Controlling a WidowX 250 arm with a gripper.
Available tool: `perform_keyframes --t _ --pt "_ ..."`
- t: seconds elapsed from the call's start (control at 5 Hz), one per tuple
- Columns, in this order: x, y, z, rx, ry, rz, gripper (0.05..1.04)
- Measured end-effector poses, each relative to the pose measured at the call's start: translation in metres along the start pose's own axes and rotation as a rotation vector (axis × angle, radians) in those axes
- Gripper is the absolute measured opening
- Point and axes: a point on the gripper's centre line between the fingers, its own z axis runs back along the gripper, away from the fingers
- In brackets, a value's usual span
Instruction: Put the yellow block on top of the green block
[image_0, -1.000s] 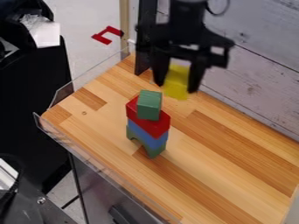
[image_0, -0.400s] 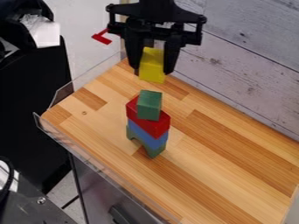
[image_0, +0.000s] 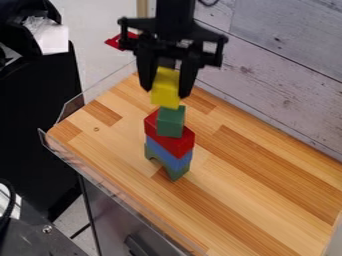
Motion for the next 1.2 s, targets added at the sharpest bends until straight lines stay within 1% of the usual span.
perform_keyframes --t 0.4,0.6,0.8,1.0,1.2 --pt "-0.003 0.0 -0.005 0.005 0.015 -0.003 0.555" --pt "-0.004 -0.001 -0.009 -0.002 0.009 0.002 0.555" --pt "-0.002 -0.006 -0.012 -0.035 -0.009 0.012 0.555" --pt "0.001 -0.009 -0.013 -0.056 -0.018 0.02 0.555" --pt "0.002 -0.01 -0.014 -0.064 -0.023 0.027 0.555"
